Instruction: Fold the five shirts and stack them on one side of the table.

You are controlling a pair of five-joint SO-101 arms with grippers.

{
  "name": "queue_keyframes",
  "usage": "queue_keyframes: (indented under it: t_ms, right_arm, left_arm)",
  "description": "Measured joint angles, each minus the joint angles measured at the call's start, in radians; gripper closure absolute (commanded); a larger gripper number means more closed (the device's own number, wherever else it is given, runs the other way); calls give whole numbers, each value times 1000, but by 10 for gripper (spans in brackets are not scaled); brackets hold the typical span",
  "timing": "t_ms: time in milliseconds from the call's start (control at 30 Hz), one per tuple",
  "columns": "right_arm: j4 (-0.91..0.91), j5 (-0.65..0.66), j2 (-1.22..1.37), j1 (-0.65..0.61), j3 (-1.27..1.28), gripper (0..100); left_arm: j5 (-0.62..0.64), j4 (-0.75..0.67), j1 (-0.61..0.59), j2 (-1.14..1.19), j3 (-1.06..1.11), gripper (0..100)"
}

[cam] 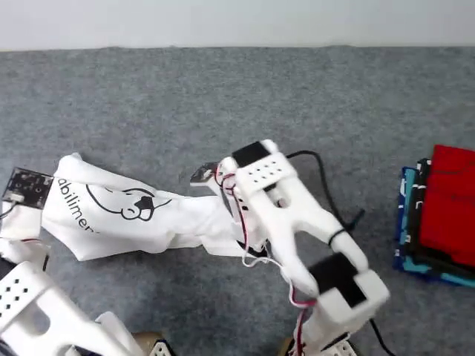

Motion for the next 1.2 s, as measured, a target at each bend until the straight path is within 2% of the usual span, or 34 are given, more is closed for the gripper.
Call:
queue_keyframes:
  t_ms: [333,400,567,800,933,1067,1200]
  right_arm:
    - [-40,-32,239,-66,-118,754]
    - [-51,-35,278,-72,-118,801]
    - [-54,-35,316,-84,-150,993]
    - [-14,-31,316,-60,-330,989]
    - [15,-17,316,9,-491,989]
    - [15,-17,316,137,-657,989]
    - [17,-17,308,206,-712,989]
  left_arm:
    - [0,-37,2,0,17,984]
    - [0,-37,2,0,17,984]
    - [0,-37,2,0,17,984]
    - [-14,-38,17,9,60,982]
    - [-41,-106,75,9,135,982]
    - [-37,-163,143,11,170,981]
    - [-25,-175,218,21,170,981]
